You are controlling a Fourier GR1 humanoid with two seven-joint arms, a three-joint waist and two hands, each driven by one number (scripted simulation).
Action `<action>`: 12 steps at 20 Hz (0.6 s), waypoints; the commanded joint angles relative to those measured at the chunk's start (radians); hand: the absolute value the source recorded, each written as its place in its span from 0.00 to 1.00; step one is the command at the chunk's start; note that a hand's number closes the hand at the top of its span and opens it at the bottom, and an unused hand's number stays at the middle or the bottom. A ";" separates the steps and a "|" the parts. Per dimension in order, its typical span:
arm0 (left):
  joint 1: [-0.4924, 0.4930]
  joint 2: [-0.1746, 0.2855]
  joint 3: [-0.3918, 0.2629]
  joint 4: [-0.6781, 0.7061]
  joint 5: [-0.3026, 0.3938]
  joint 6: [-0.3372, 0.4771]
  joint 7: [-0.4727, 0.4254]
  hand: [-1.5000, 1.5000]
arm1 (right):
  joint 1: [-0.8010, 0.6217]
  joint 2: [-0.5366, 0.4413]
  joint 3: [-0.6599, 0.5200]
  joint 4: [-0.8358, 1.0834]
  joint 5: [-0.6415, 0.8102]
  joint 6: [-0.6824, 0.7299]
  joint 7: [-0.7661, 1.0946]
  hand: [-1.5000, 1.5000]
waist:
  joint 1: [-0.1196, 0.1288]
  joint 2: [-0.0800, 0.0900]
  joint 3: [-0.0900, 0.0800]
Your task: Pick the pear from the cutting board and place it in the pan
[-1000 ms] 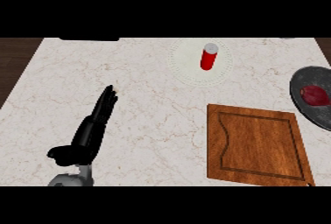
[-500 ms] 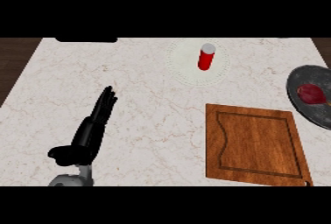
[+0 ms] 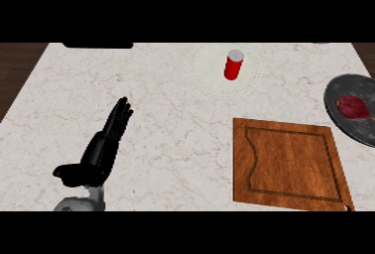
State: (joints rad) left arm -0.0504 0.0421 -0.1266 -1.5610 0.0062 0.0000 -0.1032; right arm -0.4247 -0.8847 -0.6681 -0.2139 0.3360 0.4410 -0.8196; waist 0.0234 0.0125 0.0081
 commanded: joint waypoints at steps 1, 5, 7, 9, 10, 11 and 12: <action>0.012 0.000 0.001 -0.017 -0.008 0.011 0.011 0.50 | 0.035 0.006 0.021 -0.001 0.008 0.117 -0.139 0.00 | 0.003 -0.002 0.000; 0.020 -0.021 -0.023 -0.005 -0.035 0.033 0.010 0.50 | 0.046 -0.002 0.027 -0.002 0.004 0.091 -0.146 0.00 | 0.003 -0.002 0.000; 0.007 -0.015 -0.011 0.026 -0.014 0.007 -0.016 0.50 | 0.063 0.009 0.032 -0.003 0.005 0.057 -0.168 0.00 | -0.001 0.000 0.000; 0.004 -0.027 -0.020 0.005 -0.025 0.021 -0.021 0.50 | 0.038 -0.026 0.036 0.005 0.001 0.094 -0.126 0.00 | 0.001 -0.002 -0.001; -0.007 -0.016 -0.021 -0.041 -0.032 0.030 0.041 0.50 | 0.043 0.002 0.052 -0.010 0.015 0.049 -0.150 0.00 | 0.004 -0.003 -0.001; 0.007 -0.007 -0.001 -0.006 -0.018 0.014 -0.015 0.50 | 0.071 -0.002 0.051 -0.001 0.009 0.072 -0.173 0.00 | -0.002 -0.003 -0.001; 0.033 0.007 -0.006 -0.067 0.005 -0.005 0.051 0.50 | 0.068 0.007 0.050 -0.002 0.008 0.044 -0.172 0.00 | 0.007 -0.004 0.000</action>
State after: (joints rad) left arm -0.0401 0.0330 -0.1364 -1.5782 -0.0085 0.0119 -0.0943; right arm -0.3773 -0.8845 -0.6239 -0.2278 0.3439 0.3926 -0.8645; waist 0.0253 0.0102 0.0075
